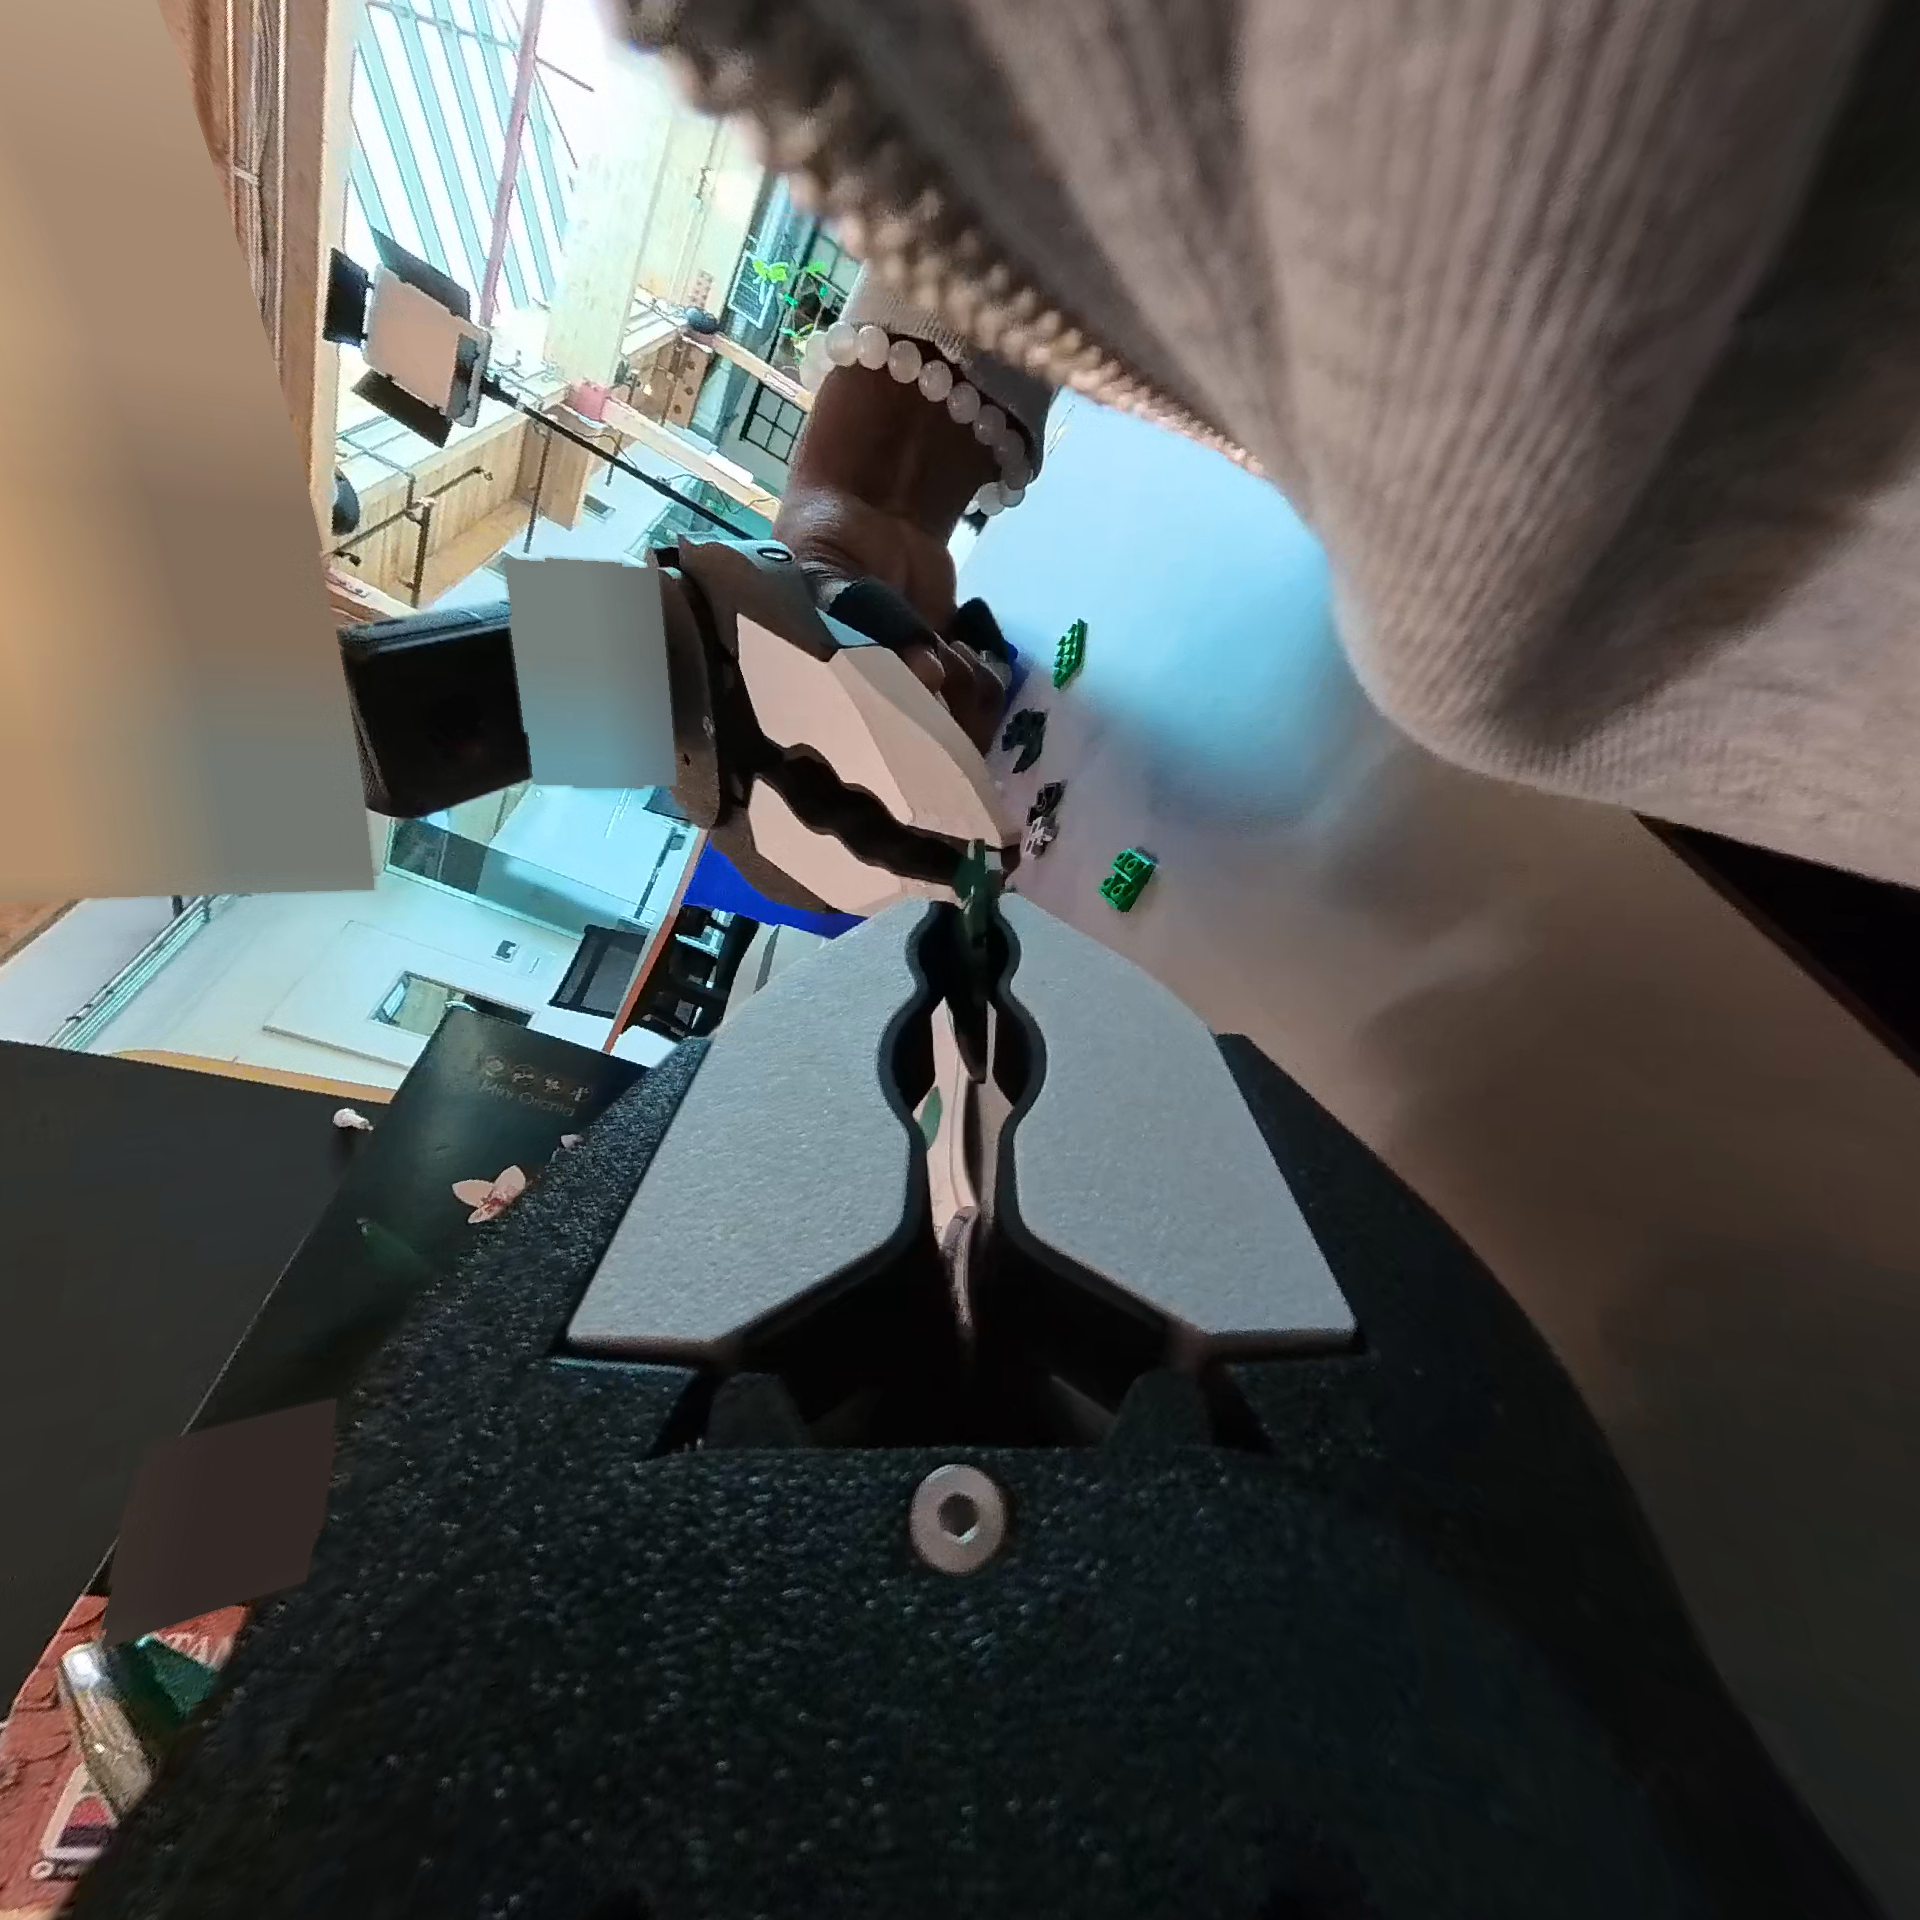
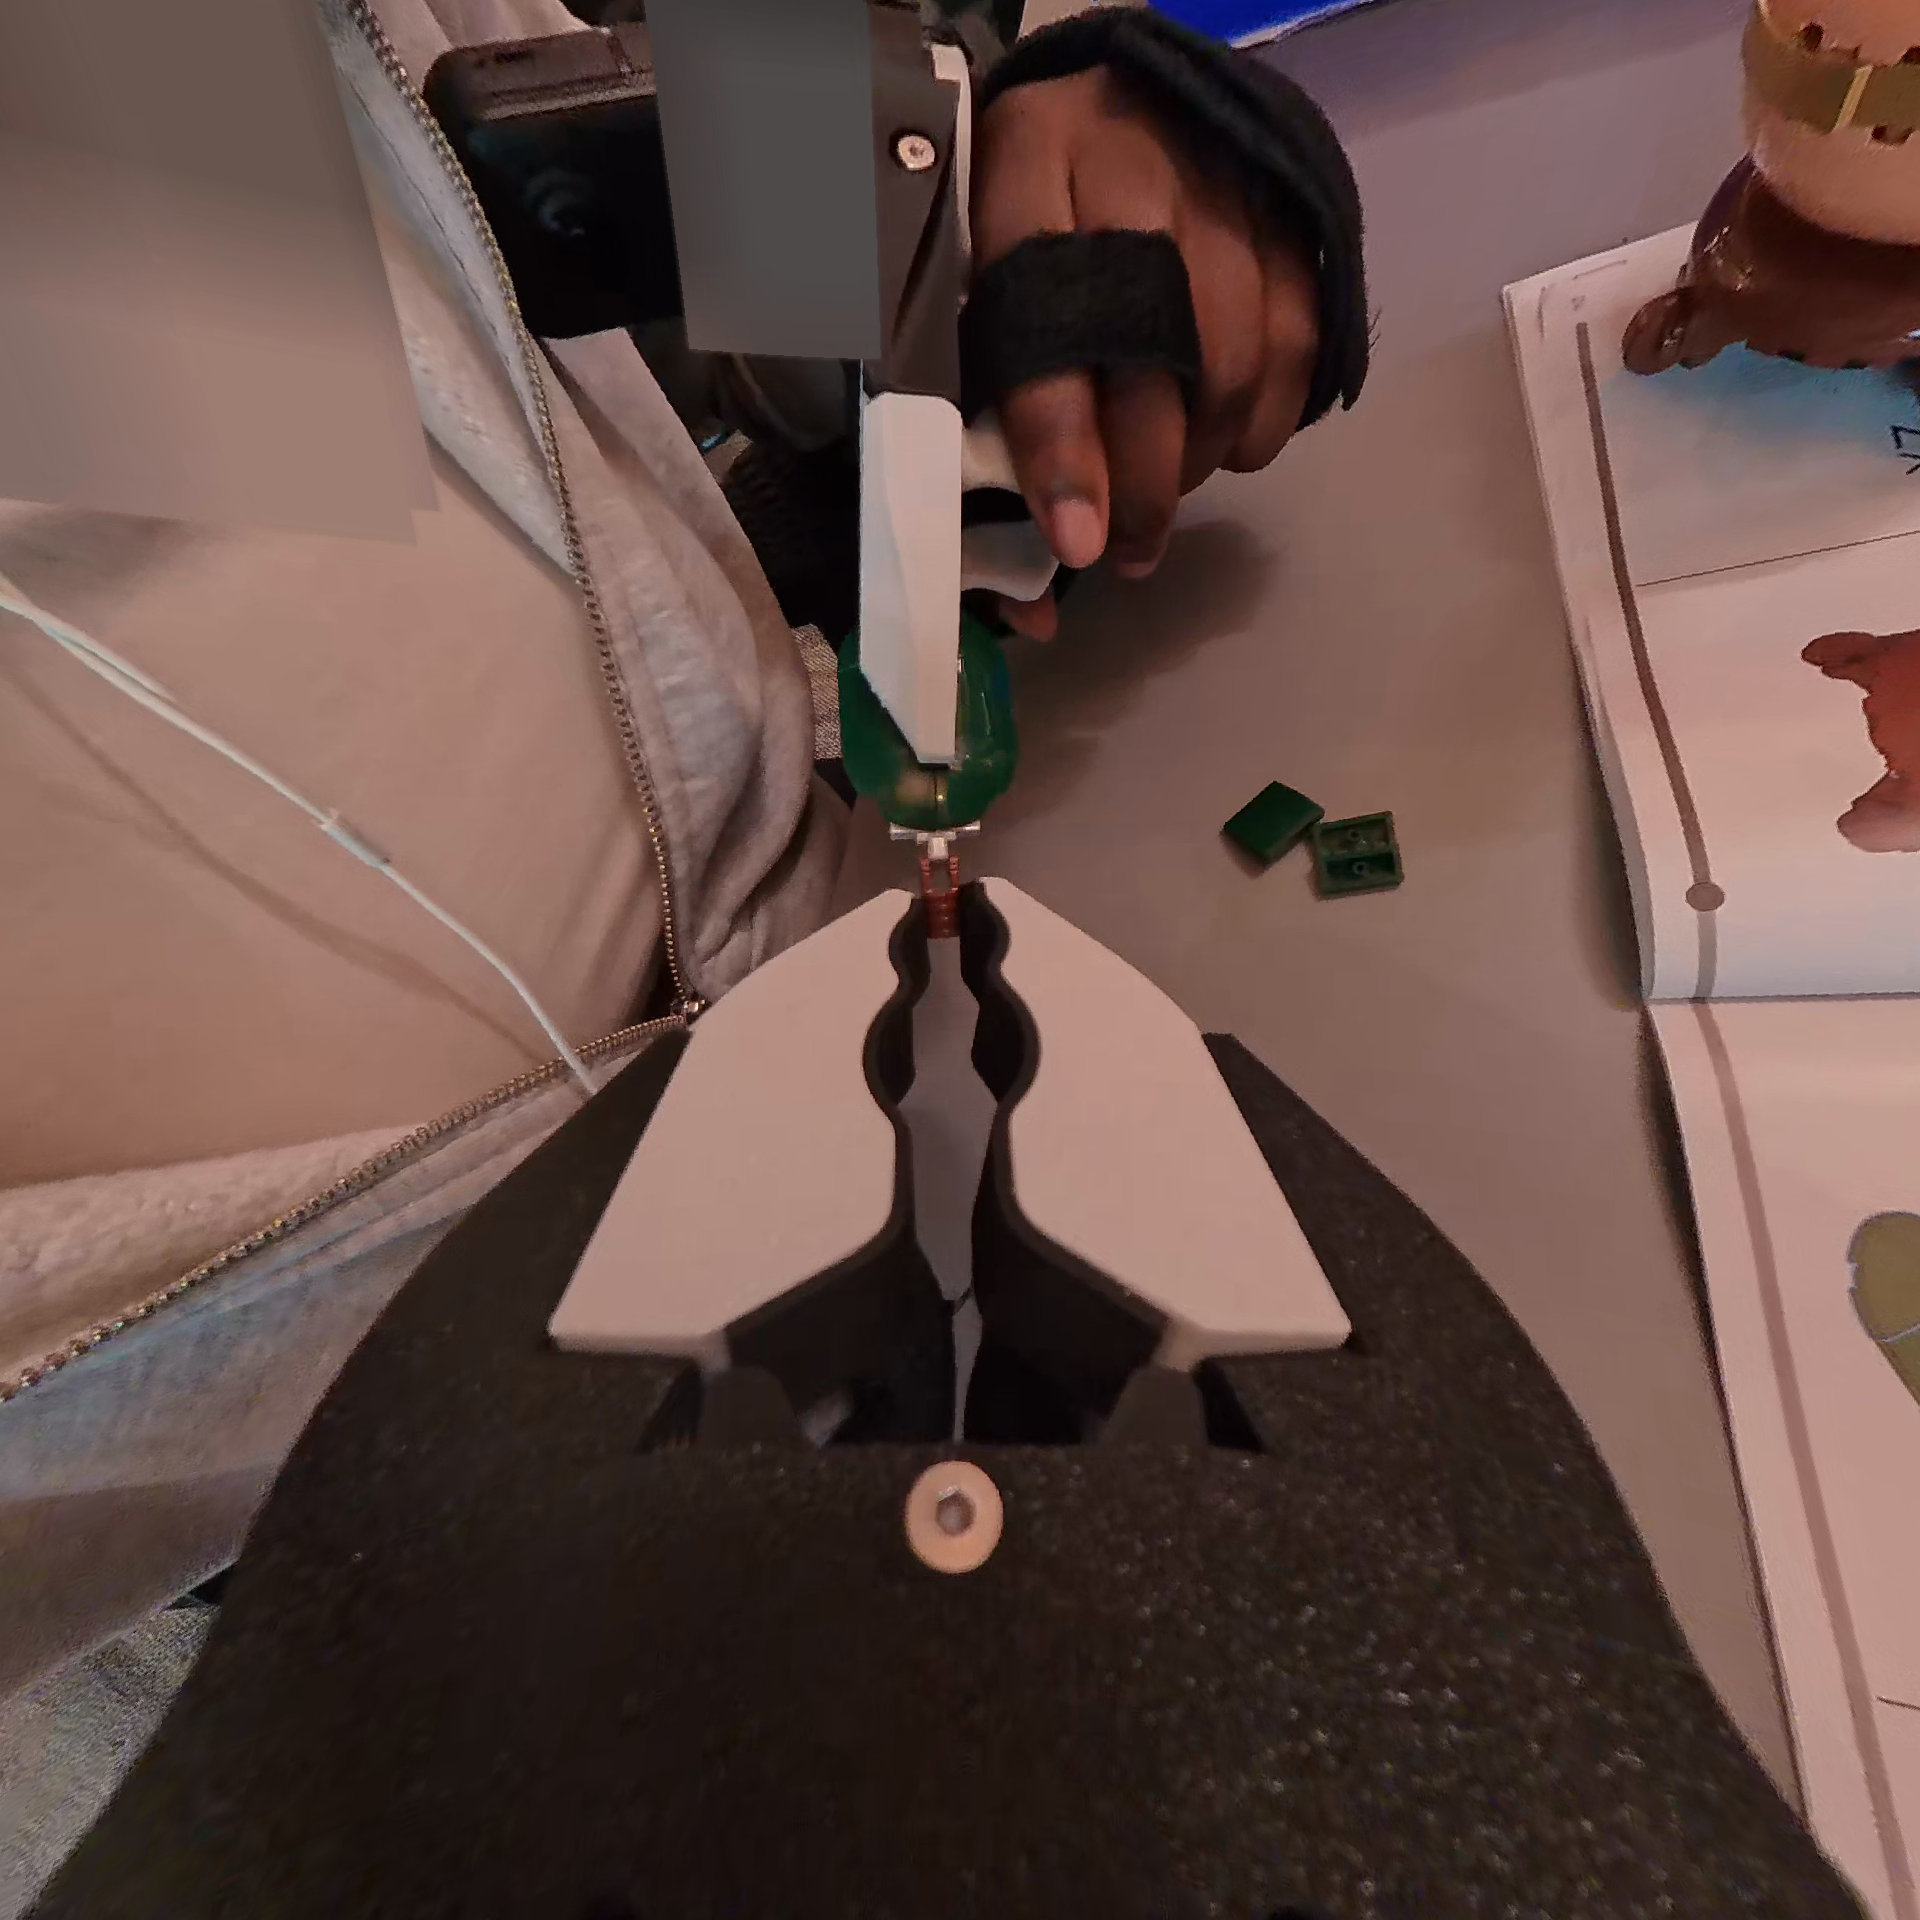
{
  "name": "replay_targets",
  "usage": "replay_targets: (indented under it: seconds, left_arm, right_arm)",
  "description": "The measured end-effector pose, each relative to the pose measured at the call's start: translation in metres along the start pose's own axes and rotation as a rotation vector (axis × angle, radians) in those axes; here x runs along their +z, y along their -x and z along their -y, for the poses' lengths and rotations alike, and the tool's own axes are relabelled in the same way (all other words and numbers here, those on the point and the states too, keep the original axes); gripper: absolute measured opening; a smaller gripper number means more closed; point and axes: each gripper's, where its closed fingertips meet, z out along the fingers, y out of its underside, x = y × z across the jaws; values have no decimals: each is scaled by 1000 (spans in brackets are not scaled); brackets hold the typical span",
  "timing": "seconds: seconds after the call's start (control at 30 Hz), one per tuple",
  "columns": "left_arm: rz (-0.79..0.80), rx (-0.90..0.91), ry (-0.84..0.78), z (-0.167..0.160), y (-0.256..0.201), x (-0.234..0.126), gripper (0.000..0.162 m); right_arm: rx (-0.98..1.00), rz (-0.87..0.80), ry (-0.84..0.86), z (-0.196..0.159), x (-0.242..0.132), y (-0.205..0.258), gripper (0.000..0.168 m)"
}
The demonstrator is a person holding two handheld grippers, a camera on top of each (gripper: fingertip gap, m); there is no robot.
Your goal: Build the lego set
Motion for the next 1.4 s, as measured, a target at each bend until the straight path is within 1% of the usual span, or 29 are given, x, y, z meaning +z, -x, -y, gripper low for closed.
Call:
replay_targets:
  seconds: [0.17,0.47,0.6,0.9,0.97,1.03,1.1,1.2,1.23,1.3,1.37,1.4]
  left_arm:
    - [-40,-2,8,-1,-8,2,5]
    - [-60,-27,17,-3,-12,3,5]
    - [-90,-30,30,-4,-16,4,5]
    - [-88,-42,39,-7,-16,5,5]
    - [-66,-85,26,-7,-10,3,5]
    - [-9,-195,17,-12,4,0,5]
    - [83,-291,1,-16,24,-5,5]
    - [206,-413,-21,-23,48,-14,5]
    - [245,-429,-31,-24,54,-16,5]
    - [287,-434,-23,-27,59,-18,5]
    - [306,-415,-8,-28,60,-18,5]
    - [310,-412,-7,-28,60,-17,5]
  right_arm:
    - [19,14,34,-8,6,0,6]
    - [30,30,41,-10,12,-1,6]
    - [19,18,85,-15,15,-2,6]
    - [63,33,69,-13,15,-5,6]
    - [92,56,27,-7,12,-4,6]
    - [114,43,-79,8,5,-10,8]
    - [116,25,-184,22,-5,-14,15]
    - [100,-56,-360,41,-14,-24,26]
    - [111,-75,-428,47,-15,-26,28]
    - [140,-115,-568,56,-15,-31,26]
    - [161,-148,-691,62,-16,-35,22]
    - [169,-157,-725,62,-16,-37,19]
